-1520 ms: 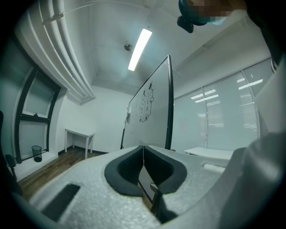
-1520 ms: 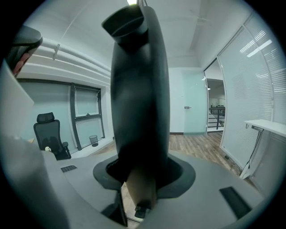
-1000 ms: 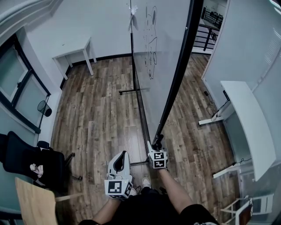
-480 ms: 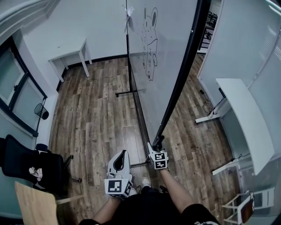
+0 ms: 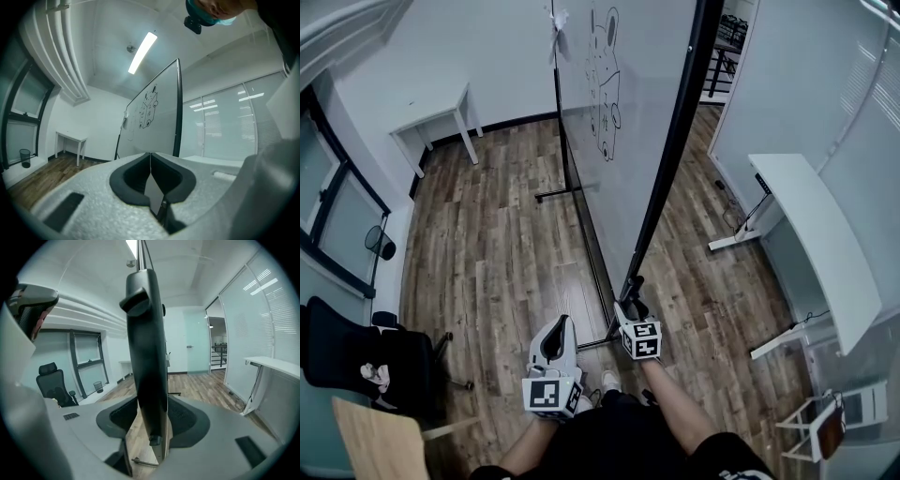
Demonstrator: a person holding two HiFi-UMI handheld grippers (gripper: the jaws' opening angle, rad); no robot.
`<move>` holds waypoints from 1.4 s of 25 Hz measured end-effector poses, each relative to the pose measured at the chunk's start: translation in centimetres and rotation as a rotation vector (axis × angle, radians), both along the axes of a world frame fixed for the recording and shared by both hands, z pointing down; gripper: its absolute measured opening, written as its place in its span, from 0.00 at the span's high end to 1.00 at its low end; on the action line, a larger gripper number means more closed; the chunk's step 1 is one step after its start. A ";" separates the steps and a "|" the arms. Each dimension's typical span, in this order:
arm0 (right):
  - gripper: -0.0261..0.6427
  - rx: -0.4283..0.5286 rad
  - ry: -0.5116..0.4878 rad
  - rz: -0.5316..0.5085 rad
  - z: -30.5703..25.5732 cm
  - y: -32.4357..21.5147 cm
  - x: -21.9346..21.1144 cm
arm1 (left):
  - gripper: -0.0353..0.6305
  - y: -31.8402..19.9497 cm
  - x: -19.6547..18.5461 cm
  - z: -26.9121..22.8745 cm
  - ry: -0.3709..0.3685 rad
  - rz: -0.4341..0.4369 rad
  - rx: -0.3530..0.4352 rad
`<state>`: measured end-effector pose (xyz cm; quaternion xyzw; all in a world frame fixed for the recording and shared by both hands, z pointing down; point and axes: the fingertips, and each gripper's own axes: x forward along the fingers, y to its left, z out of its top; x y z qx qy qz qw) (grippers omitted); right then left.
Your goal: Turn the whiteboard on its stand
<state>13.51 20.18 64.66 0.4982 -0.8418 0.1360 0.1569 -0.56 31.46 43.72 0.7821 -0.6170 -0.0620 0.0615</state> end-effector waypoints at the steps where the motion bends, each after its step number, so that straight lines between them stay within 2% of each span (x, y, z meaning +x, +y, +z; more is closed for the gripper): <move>1: 0.70 -0.007 -0.019 0.008 -0.2 0.4 0.2 | 0.92 0.1 0.1 0.1 0.001 0.004 0.001; 5: 0.70 -0.043 -0.101 0.032 -0.8 1.8 0.8 | 0.92 0.2 0.2 0.4 0.003 0.012 -0.005; 11: 0.70 -0.029 -0.118 0.028 -2.7 4.0 0.6 | 0.92 0.7 0.2 0.3 0.004 0.022 -0.004; 18: 0.70 -0.019 -0.204 0.022 -6.1 5.5 -0.3 | 0.92 0.7 -0.6 0.4 0.009 0.009 -0.008; 30: 0.88 0.069 -0.278 0.027 -11.8 8.2 0.3 | 0.92 0.8 -1.0 0.4 0.019 0.004 -0.009; 35: 0.90 0.114 -0.293 0.021 -13.8 9.7 0.3 | 0.92 1.1 -0.7 0.6 0.020 0.006 -0.013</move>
